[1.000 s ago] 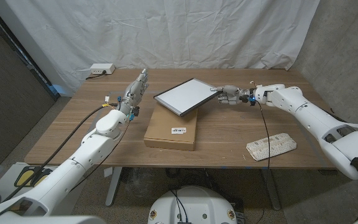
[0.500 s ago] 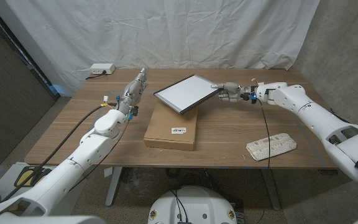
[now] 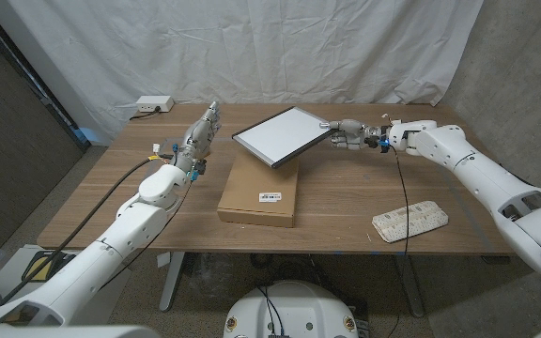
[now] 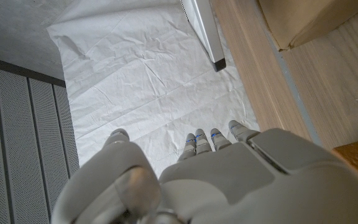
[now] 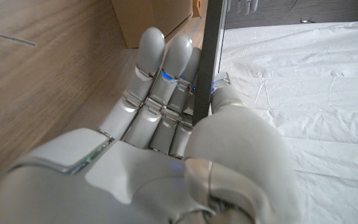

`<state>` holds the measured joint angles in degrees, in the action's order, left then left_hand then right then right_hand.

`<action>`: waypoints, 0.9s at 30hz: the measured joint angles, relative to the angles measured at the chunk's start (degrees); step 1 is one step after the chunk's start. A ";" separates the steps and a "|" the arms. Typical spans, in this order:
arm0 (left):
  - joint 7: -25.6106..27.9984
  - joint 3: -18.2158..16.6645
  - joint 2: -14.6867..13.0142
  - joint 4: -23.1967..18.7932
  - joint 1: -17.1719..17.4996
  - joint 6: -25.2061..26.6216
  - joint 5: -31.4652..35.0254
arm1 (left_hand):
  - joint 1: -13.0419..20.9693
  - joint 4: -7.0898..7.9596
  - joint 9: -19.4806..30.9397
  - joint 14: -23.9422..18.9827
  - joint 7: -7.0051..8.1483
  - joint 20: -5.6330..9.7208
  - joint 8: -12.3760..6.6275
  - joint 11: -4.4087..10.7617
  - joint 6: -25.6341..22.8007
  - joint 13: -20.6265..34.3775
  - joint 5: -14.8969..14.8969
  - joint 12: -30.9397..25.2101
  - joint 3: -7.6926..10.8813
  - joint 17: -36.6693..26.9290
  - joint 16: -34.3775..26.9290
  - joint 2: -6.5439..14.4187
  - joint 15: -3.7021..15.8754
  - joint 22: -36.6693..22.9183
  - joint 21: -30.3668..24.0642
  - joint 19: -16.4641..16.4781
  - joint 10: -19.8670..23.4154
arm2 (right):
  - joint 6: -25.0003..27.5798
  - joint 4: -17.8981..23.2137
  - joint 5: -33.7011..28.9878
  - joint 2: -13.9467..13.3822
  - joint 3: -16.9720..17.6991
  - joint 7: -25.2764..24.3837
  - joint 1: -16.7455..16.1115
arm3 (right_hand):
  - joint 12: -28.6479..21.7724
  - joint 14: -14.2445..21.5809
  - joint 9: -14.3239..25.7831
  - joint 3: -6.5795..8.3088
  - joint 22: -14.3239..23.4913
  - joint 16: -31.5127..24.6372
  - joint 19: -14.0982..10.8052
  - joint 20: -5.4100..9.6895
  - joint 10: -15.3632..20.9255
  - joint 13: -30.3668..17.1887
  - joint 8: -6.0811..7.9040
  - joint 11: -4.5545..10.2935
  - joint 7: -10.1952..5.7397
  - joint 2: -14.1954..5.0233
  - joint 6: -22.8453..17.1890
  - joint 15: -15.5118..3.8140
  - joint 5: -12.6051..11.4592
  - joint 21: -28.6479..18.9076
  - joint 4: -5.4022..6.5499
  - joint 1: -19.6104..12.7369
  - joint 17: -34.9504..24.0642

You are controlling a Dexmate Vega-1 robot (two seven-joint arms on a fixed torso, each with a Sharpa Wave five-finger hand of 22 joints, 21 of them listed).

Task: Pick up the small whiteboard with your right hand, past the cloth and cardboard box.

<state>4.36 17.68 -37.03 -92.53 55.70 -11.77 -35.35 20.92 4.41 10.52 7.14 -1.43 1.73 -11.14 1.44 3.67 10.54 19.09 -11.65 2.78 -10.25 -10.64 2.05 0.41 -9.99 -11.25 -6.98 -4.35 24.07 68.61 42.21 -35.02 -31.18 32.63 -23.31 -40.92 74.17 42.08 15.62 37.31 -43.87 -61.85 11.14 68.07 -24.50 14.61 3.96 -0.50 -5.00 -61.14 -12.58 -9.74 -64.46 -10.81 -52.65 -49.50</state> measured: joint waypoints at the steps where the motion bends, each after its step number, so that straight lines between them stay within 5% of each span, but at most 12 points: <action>1: 0.01 -0.09 -0.10 -0.07 0.10 -0.02 -0.01 | 0.00 0.00 0.00 0.00 0.00 0.00 0.00 0.00 0.00 0.00 0.00 0.00 0.00 0.00 0.00 0.00 0.00 0.00 0.00 0.00 0.00 | 0.09 0.25 0.13 -0.09 0.07 -0.19 -0.07 | 0.00 0.00 0.13 0.00 0.00 0.00 0.00 0.00 0.00 0.00 -0.21 0.00 0.00 0.00 0.00 0.00 0.00 0.00 0.00 0.00 0.05; 27: 0.82 -0.63 0.13 -0.74 1.02 -0.90 -0.05 | 0.61 -0.18 0.00 0.00 0.00 -0.01 0.00 0.00 0.00 0.00 0.00 0.00 -0.18 0.00 0.00 0.00 0.00 0.00 0.00 -0.01 0.00 | 0.88 3.23 2.05 -1.78 1.45 -1.62 -0.41 | -0.12 0.98 1.48 0.17 -0.17 -0.17 -0.01 -0.01 0.51 0.00 -2.15 -0.51 0.28 0.01 -1.12 -0.10 -0.03 -0.88 -0.17 -0.01 1.75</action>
<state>5.18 17.05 -36.90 -93.27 56.72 -12.67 -35.40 21.53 4.23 10.52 7.14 -1.42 1.72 -11.14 1.44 3.67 10.54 19.09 -11.65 2.59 -10.25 -10.64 2.05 0.42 -9.99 -11.25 -6.99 -4.35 24.95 71.83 44.26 -36.80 -29.72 31.01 -23.71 -41.04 75.15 43.56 15.79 37.15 -44.04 -61.86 11.14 68.58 -24.51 12.46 3.45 -0.22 -4.99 -62.27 -12.68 -9.76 -65.35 -10.98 -52.67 -47.75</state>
